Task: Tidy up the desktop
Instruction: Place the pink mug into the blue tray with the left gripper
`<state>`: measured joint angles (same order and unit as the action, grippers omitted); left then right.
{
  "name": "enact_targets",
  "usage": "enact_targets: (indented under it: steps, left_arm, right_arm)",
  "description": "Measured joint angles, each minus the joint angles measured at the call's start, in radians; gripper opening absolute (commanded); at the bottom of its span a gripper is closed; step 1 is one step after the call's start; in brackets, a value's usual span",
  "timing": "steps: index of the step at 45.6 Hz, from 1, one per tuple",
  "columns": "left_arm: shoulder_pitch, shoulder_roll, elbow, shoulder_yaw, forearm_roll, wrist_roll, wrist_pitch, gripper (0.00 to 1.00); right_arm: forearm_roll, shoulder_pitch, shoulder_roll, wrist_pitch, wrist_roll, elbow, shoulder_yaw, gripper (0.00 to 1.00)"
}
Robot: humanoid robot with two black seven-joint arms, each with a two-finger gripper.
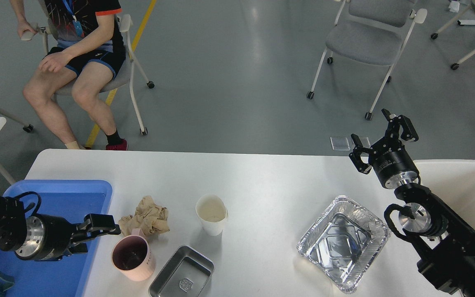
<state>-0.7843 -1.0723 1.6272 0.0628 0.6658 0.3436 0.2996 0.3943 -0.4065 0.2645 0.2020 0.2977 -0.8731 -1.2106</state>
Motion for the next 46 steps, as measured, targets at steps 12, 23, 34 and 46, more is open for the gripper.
enact_targets:
  steps: [12,23,34,46]
  left_arm:
    - [0.009,0.046,-0.046,-0.063,0.008,-0.008,-0.043,0.79]
    - [0.014,0.099,-0.059,-0.073,0.055,-0.012,-0.06,0.61]
    - [0.046,0.129,-0.065,-0.073,0.056,-0.001,-0.092,0.35]
    - [0.062,0.132,-0.077,-0.072,0.058,-0.005,-0.122,0.01]
  right_arm:
    - [0.0,-0.005,0.004,0.002,0.0,0.003,-0.002,1.0]
    - [0.0,-0.002,0.005,0.002,0.0,0.003,-0.002,1.0]
    - [0.0,0.001,0.017,0.001,0.0,0.001,-0.004,1.0]
    - [0.0,0.002,0.017,0.0,0.0,0.0,-0.004,1.0]
